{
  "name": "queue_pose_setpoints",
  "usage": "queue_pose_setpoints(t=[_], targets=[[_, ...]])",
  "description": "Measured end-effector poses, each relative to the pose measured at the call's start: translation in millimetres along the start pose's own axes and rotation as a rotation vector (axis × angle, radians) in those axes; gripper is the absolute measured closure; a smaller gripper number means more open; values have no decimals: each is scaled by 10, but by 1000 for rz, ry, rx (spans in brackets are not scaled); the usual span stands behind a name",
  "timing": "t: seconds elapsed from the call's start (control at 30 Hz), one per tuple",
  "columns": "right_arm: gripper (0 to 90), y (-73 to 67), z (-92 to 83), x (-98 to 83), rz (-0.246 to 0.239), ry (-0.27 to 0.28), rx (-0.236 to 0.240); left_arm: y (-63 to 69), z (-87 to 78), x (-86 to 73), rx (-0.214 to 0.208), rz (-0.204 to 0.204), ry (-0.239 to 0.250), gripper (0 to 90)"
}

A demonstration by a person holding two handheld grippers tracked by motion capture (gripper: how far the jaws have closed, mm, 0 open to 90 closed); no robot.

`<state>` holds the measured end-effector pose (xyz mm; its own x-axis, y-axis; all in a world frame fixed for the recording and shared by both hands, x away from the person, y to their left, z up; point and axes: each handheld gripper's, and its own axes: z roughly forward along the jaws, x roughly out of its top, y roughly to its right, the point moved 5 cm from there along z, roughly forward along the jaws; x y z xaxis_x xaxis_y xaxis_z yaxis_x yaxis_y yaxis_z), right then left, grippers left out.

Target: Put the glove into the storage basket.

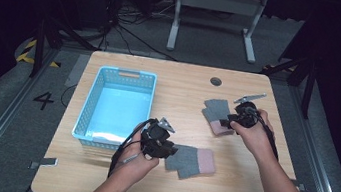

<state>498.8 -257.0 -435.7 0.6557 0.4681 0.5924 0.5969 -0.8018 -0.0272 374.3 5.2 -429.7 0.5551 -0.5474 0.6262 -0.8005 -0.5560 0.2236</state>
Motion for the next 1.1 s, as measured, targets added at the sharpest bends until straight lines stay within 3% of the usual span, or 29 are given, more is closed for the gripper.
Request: queue_pose_setpoints(t=[0.2,0.53,0.73,0.8,0.97,1.1], targets=[[523,120,205,68,59,-58,-31,-13,-18,0,4,-1,1,717],[531,170,398,108,75,-105,-63,-14,-22,-1,6,3,-4,718],[531,197,478,96,130,-134,-64,-14,-31,2,8,4,-3,719],[503,195,506,95,178,-157,-68,-9,-29,2,8,1,-2,721],[533,202,526,106,205,-166,-60,-5,-30,3,11,6,-4,721],[621,208,533,106,210,-167,-49,-7,-27,1,13,8,-7,722]])
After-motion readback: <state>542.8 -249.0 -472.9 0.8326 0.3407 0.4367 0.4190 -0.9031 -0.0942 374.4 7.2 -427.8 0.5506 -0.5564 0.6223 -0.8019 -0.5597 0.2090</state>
